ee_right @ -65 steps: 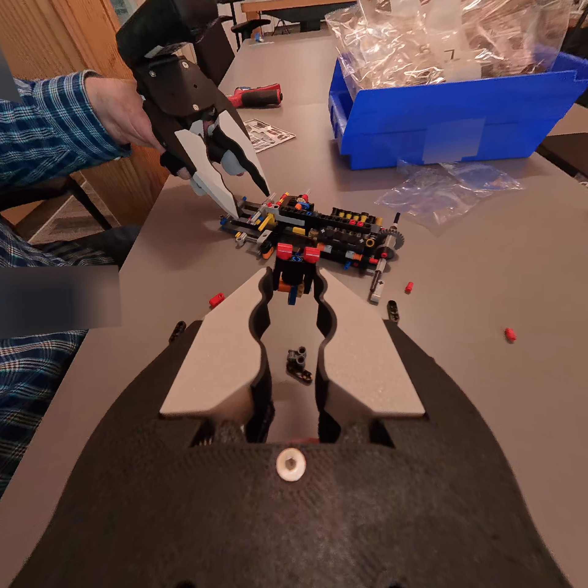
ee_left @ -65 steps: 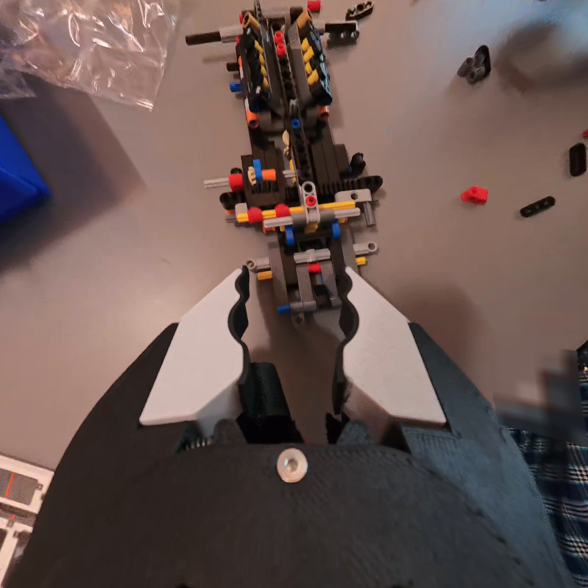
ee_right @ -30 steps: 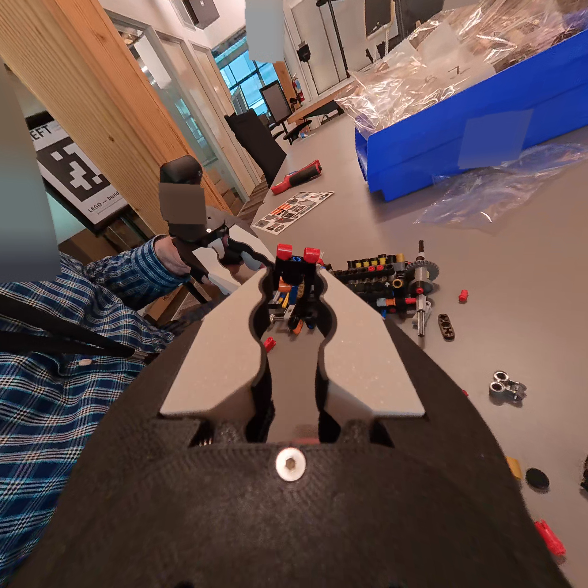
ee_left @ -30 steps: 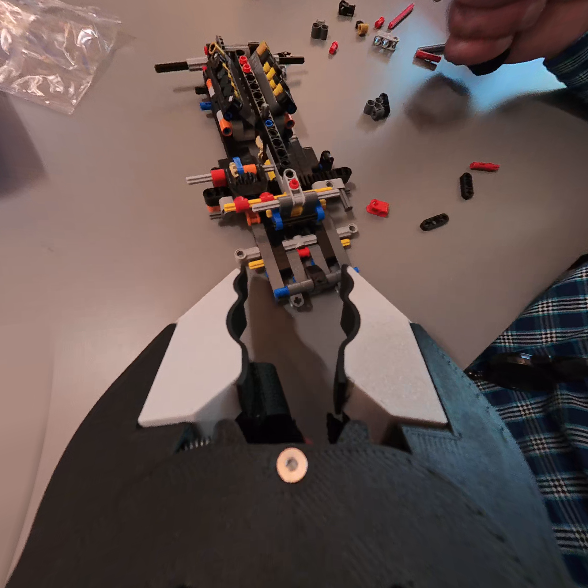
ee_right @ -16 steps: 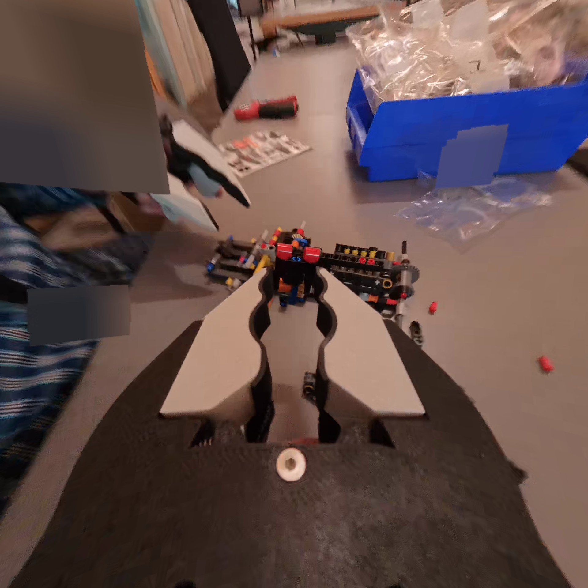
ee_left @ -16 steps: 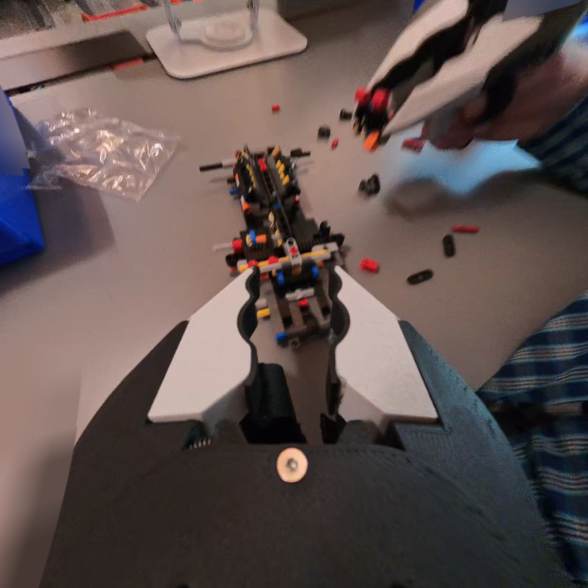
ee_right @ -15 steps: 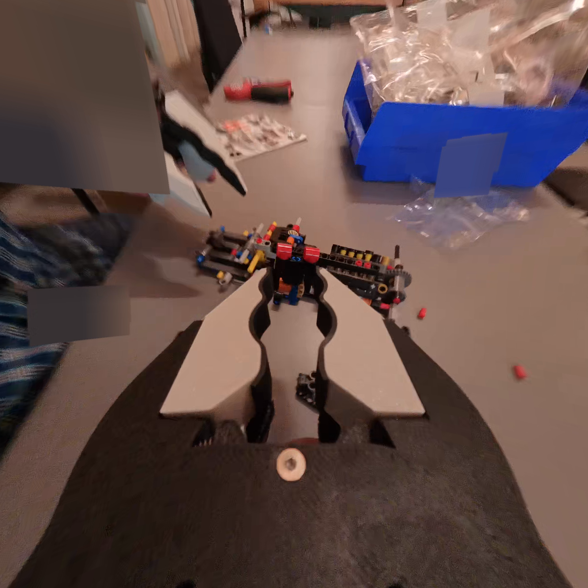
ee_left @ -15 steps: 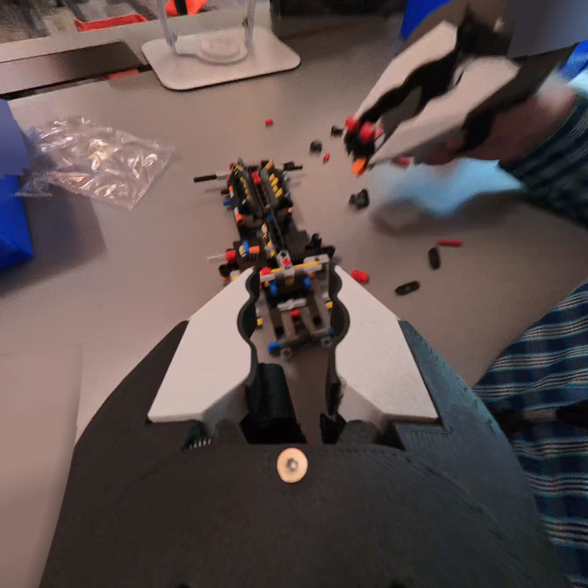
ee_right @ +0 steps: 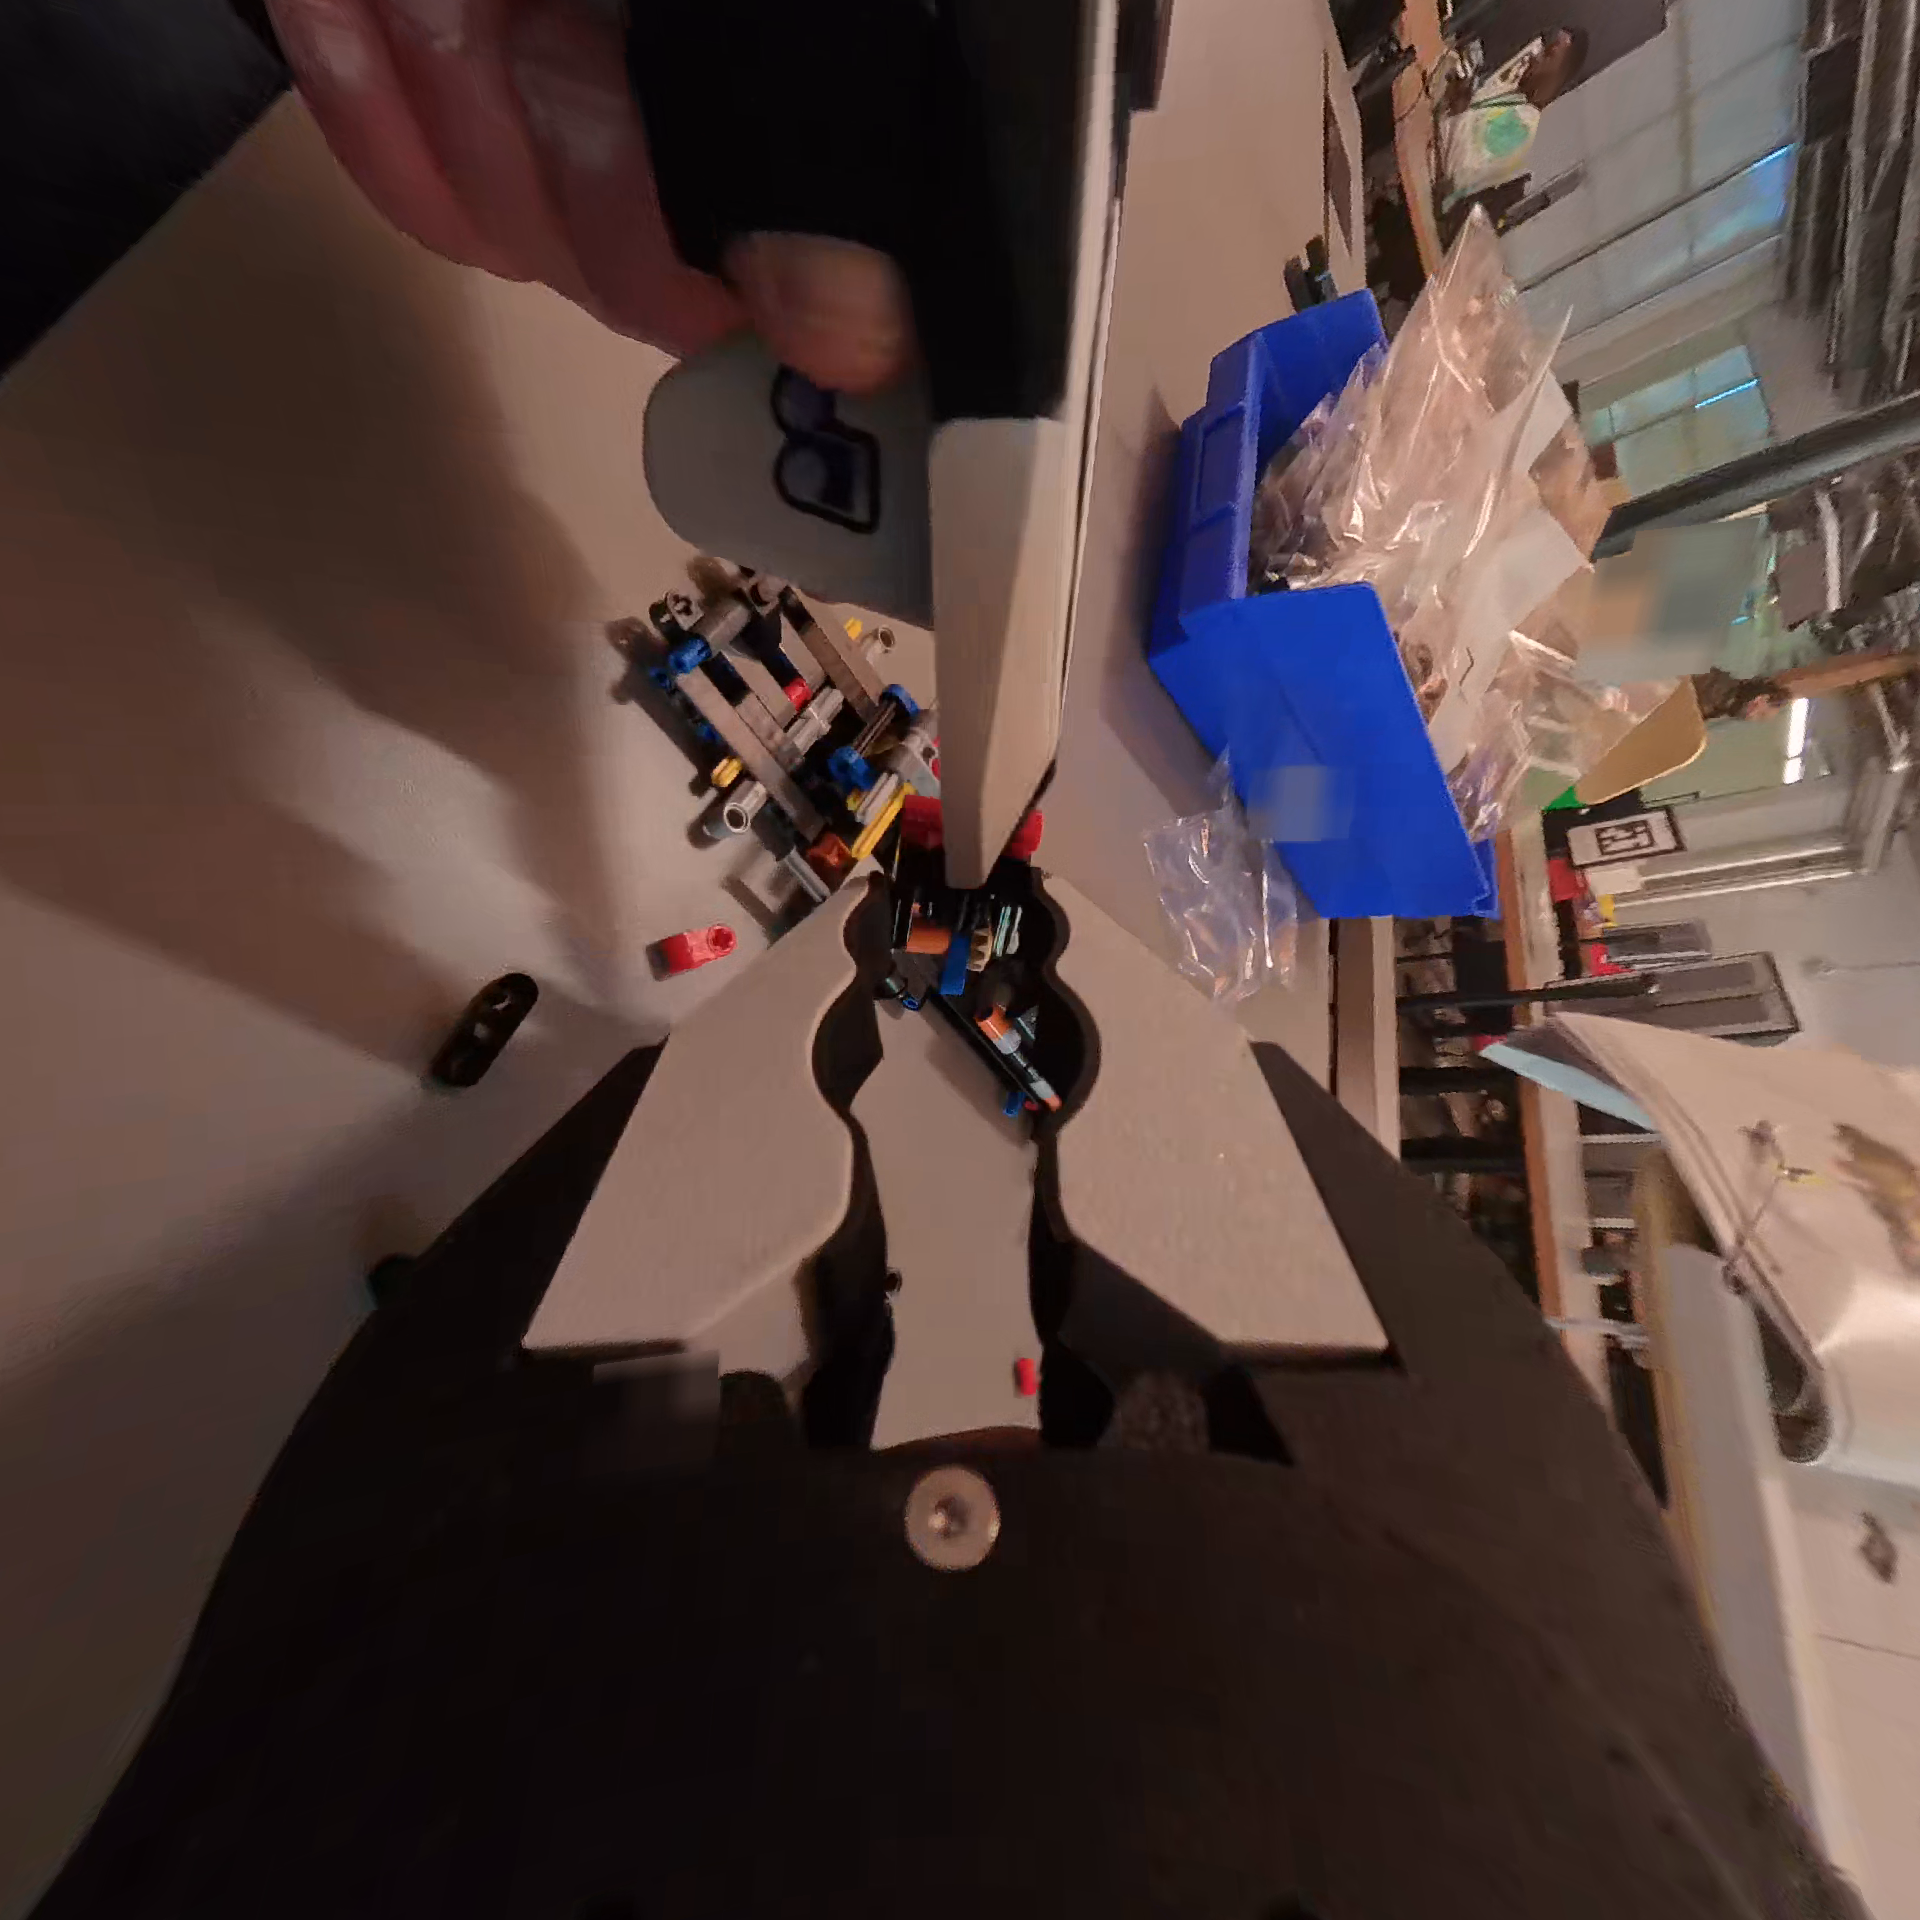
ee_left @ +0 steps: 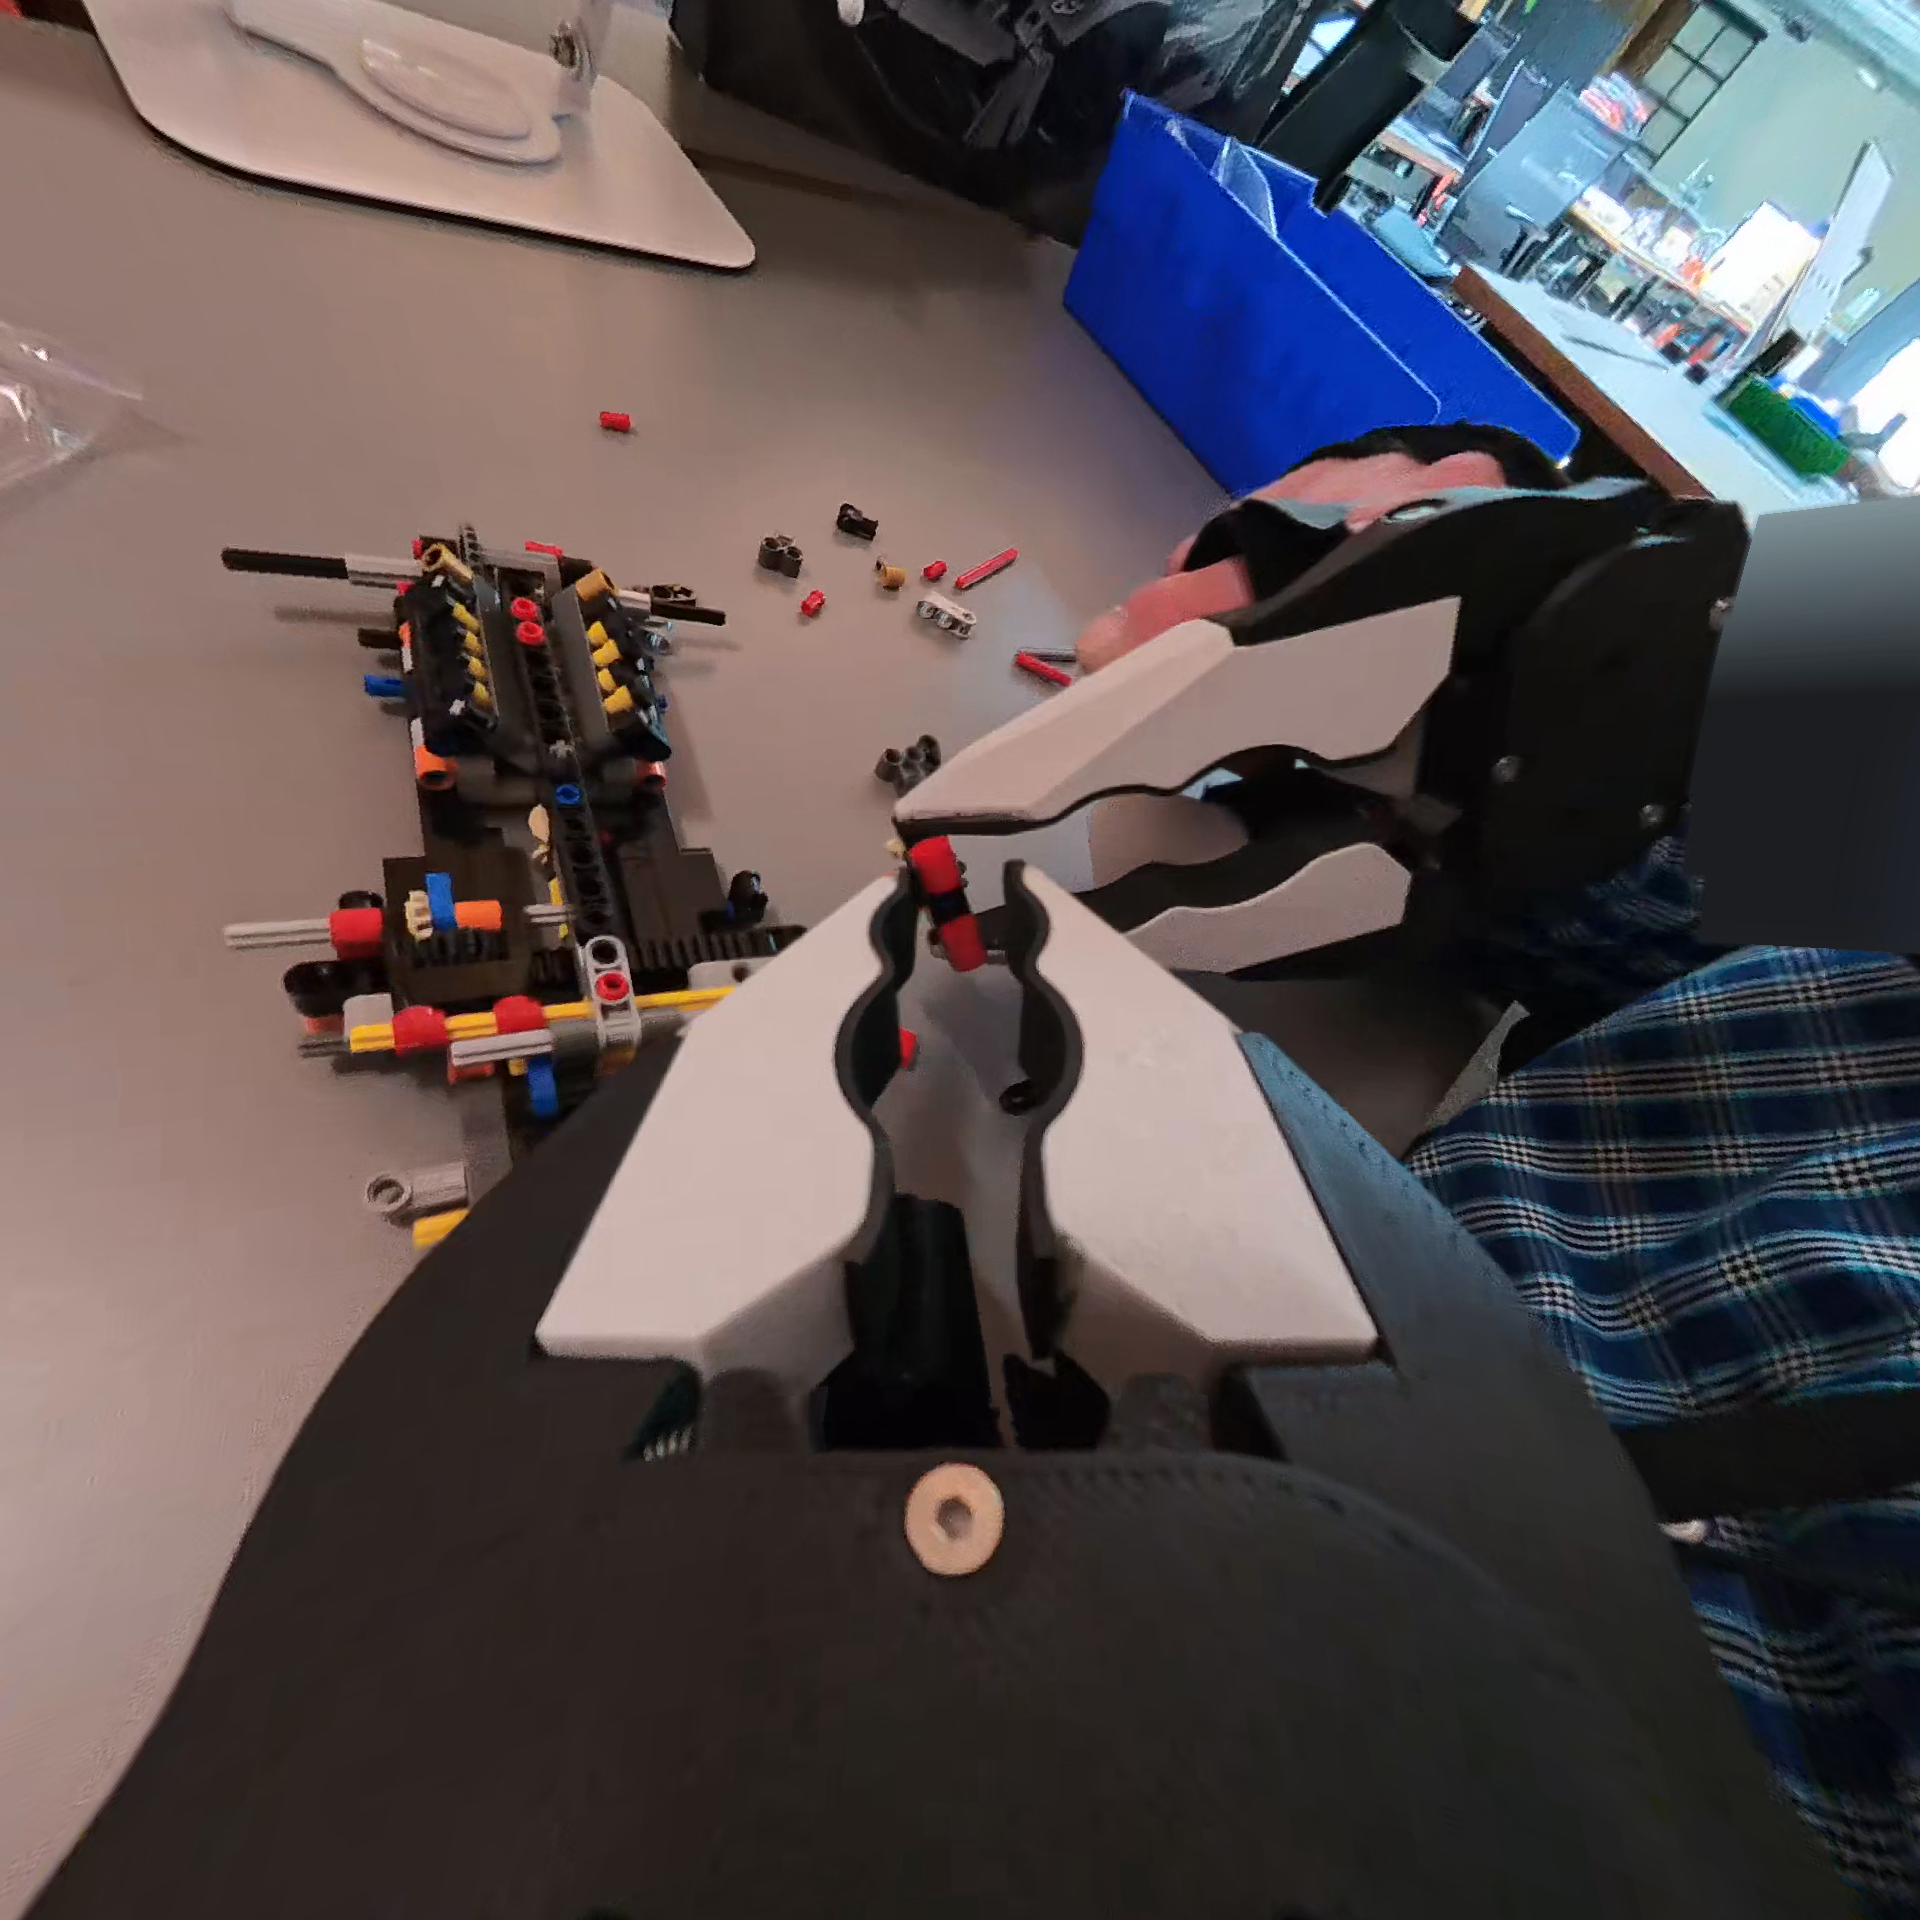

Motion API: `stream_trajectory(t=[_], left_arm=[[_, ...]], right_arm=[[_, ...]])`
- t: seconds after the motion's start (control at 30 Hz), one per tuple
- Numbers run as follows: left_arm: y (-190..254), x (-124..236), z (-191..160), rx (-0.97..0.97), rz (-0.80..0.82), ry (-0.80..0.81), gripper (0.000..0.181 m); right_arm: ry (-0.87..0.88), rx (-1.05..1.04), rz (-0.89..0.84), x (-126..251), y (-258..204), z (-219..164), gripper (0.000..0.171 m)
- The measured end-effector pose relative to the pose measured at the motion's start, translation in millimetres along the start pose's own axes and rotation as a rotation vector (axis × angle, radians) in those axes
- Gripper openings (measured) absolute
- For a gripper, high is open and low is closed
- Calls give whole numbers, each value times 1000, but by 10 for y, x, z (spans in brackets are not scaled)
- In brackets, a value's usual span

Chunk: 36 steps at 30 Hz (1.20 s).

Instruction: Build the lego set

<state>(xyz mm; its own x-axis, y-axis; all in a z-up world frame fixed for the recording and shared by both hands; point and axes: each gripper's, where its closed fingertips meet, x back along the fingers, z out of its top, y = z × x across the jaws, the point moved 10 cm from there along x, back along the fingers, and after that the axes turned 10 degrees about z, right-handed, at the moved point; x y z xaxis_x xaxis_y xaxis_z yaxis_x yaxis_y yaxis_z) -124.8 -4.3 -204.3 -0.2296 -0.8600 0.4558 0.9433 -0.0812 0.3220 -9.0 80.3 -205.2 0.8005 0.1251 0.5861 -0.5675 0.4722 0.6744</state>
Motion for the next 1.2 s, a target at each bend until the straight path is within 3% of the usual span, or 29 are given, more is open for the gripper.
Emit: stream_trajectory(t=[0.23,0.4,0.47,0.6,0.67,0.73,0.83,1.03,1.2], left_arm=[[1,56,-119,86,46,26,7],[-76,161,-167,246,24,146,6],[-107,198,-202,285,30,180,6],[-140,302,-221,410,-47,332,6],[-154,320,-230,443,-71,372,7],[-150,314,-230,460,-113,402,7],[-118,280,-234,482,-166,428,6],[-65,235,-243,493,-253,469,6],[-62,224,-263,494,-290,494,6]], right_arm=[[-17,49,-6,-32,-67,70,22],[-10,15,-38,-29,-35,65,46],[20,-95,-16,11,24,2,45],[192,-593,202,82,161,-145,41],[386,-888,297,111,225,-198,25],[534,-1092,388,104,256,-242,24],[578,-1181,417,36,241,-265,27],[793,-1352,571,-29,243,-268,21],[878,-1398,590,-25,239,-301,16]])
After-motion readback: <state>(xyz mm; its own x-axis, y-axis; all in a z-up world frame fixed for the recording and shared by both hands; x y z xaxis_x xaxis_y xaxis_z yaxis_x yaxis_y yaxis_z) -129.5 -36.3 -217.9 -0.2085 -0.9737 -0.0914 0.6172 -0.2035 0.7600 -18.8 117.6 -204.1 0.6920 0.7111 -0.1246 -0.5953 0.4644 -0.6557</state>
